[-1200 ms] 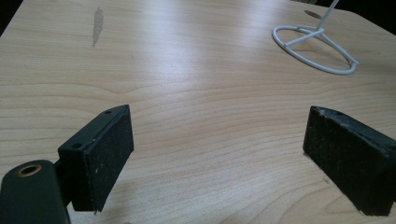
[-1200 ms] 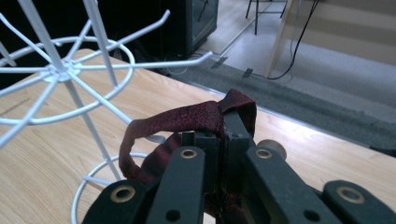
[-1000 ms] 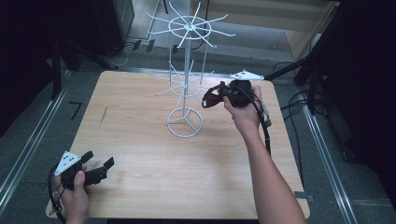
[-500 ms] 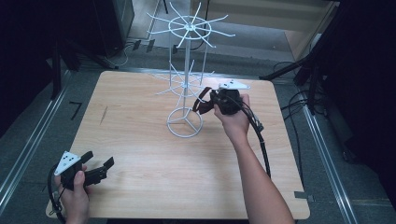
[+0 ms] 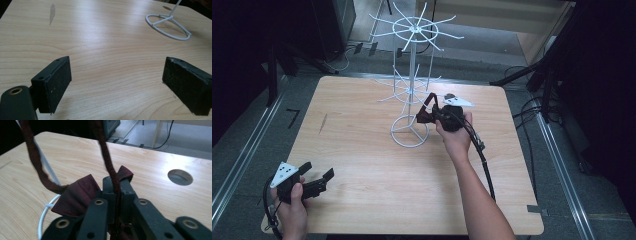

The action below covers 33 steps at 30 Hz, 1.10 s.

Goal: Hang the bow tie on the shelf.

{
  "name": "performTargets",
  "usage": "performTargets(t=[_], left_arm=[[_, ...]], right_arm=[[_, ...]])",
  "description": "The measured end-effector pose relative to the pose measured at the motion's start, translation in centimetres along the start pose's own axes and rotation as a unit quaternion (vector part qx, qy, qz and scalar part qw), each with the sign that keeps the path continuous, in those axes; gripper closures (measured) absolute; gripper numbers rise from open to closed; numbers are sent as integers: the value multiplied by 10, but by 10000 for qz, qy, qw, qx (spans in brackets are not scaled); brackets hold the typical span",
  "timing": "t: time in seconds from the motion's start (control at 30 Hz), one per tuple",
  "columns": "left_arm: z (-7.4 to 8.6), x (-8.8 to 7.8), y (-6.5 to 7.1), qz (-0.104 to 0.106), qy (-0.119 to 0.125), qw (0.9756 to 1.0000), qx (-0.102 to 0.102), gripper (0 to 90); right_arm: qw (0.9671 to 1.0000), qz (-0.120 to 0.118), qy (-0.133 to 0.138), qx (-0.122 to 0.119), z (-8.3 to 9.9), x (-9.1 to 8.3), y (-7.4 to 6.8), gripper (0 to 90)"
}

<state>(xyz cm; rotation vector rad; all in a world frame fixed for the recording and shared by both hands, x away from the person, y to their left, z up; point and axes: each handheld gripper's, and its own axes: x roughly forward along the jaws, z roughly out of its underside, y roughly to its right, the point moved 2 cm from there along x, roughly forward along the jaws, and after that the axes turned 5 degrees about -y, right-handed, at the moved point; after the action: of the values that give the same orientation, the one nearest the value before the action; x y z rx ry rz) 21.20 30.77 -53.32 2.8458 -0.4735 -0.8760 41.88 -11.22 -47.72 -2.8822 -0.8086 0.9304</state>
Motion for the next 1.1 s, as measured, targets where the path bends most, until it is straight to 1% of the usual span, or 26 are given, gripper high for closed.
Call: performTargets(t=[0.03, 0.1, 0.17, 0.23, 0.3, 0.37, 0.47, 0.6, 0.73, 0.87, 0.97, 1.1], left_arm=[[0, 0, 0, -2, -1, 10000, 1, 93], [0, 0, 0, -2, -1, 10000, 2, 93], [0, 0, 0, -1, 0, 10000, 1, 93], [0, 0, 0, -4, 5, 10000, -2, 93], [0, 0, 0, -3, 3, 10000, 2, 93], [0, 0, 0, -8, 2, 10000, 1, 93], [0, 0, 0, -12, -2, 10000, 10, 93], [0, 0, 1, -22, -5, 10000, 19, 93], [0, 0, 0, -12, 6, 10000, 15, 93], [0, 0, 1, -21, 16, 10000, 12, 93], [0, 0, 1, -31, 20, 10000, 19, 94], [0, 0, 1, -43, 24, 10000, 40, 93]], right_arm=[[10000, 5, 46, 16, 1, 0, 1, 726], [9999, 111, 116, 15, 3, -3, 2, 580], [10000, 47, 83, 9, 4, -7, 3, 449], [10000, 58, 58, -37, 4, -13, 3, 328], [9999, 106, 6, -120, 5, -19, 2, 239], [9998, 63, -15, -204, 5, -25, 2, 181], [9996, -6, 64, -274, 6, -37, 0, 160], [9993, -56, 91, -346, 10, -51, 0, 141], [9993, -63, 162, -320, 17, -65, 4, 139], [9995, -12, 253, -214, 27, -81, 13, 138], [9995, 30, 307, -96, 35, -92, 23, 138], [9993, 116, 347, -8, 47, -106, 37, 138]])
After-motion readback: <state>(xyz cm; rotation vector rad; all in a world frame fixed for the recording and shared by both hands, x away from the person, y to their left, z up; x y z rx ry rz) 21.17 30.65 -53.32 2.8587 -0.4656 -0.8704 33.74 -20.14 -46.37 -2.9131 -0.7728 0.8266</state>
